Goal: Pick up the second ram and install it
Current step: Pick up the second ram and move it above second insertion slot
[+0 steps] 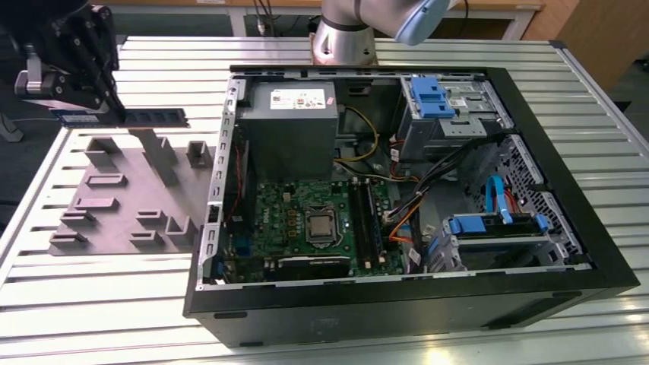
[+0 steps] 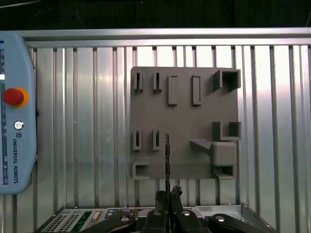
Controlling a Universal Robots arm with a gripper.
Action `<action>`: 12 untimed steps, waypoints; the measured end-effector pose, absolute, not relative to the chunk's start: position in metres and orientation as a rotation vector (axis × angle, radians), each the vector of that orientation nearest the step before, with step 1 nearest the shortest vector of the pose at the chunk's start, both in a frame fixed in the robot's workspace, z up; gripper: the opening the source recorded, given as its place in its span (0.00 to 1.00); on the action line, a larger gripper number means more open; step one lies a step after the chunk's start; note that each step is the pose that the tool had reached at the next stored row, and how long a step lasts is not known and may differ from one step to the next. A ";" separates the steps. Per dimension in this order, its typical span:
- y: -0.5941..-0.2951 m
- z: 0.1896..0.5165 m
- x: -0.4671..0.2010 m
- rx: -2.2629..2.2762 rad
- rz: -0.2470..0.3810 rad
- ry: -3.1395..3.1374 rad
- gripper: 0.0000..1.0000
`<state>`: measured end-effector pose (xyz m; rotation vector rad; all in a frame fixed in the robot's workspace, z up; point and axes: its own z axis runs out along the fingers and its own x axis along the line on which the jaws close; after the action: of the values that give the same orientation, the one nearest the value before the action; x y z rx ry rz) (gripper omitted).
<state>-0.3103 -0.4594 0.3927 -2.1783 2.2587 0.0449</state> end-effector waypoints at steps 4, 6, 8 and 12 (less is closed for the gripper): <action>-0.459 0.393 -0.308 -2.178 0.045 2.259 0.14; -0.459 0.393 -0.307 -2.178 0.045 2.259 0.14; -0.459 0.393 -0.306 -2.178 0.045 2.259 0.14; -0.459 0.393 -0.304 -2.178 0.045 2.259 0.14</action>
<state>-0.3037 -0.4594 0.3927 -2.1783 2.2588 0.0448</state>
